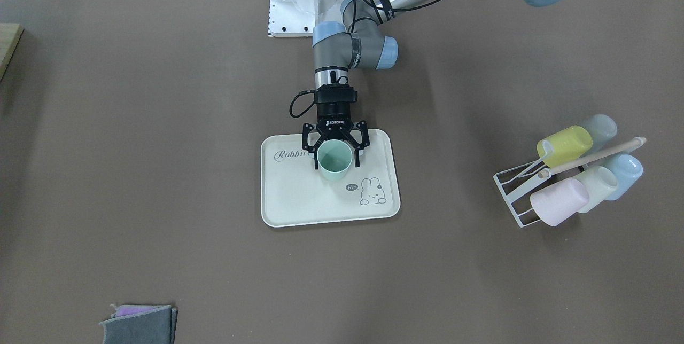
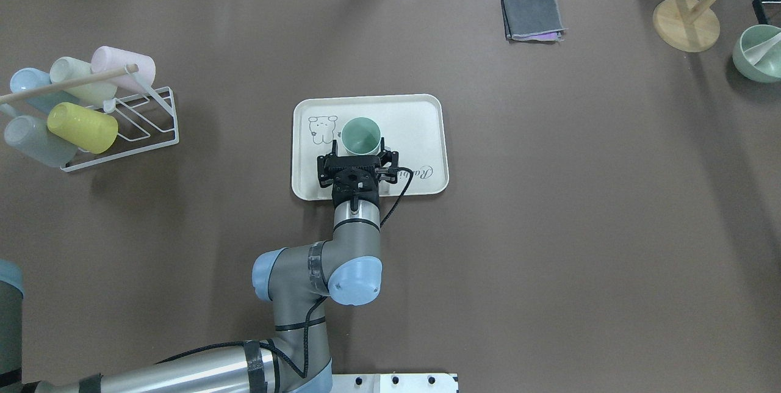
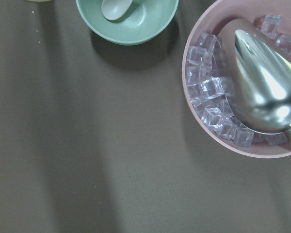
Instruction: Pick up and place green cup on tray
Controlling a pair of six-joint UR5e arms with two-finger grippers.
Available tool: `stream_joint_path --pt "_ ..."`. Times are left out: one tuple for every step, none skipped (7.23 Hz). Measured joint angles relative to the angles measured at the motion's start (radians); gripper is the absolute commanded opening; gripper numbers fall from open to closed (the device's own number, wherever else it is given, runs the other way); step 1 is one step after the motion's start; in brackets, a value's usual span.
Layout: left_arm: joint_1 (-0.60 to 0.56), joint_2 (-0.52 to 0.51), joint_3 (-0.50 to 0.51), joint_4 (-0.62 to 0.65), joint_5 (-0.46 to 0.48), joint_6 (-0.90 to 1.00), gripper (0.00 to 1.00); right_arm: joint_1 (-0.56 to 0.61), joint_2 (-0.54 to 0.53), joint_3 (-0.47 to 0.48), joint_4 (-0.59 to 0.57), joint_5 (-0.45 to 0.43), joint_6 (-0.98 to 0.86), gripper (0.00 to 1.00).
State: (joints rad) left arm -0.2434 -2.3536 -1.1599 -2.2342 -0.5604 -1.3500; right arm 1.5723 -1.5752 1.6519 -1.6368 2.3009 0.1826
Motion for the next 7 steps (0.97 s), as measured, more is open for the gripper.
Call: stream_joint_path --pt "0.000 0.019 -0.039 -0.005 0.000 0.002 0.99 0.000 0.000 0.000 0.000 0.000 0.000 1.00" --pt "0.001 0.040 -0.086 -0.007 0.000 0.004 0.99 0.000 -0.001 0.001 0.000 0.000 0.000 1.00" --pt "0.005 0.068 -0.141 -0.009 0.000 0.017 0.99 0.000 -0.001 0.001 0.000 0.000 0.001 1.00" --pt "0.013 0.101 -0.204 -0.009 -0.002 0.039 0.99 0.000 -0.001 0.001 0.000 0.000 0.000 1.00" --pt "0.019 0.130 -0.266 -0.009 -0.010 0.054 0.99 0.000 -0.002 0.002 0.000 0.000 0.000 1.00" --pt "0.021 0.145 -0.315 -0.008 -0.021 0.061 0.99 0.000 -0.002 0.002 0.000 0.000 0.001 1.00" --pt "0.022 0.151 -0.351 -0.007 -0.030 0.070 0.99 0.000 -0.001 0.002 0.000 0.000 0.000 1.00"
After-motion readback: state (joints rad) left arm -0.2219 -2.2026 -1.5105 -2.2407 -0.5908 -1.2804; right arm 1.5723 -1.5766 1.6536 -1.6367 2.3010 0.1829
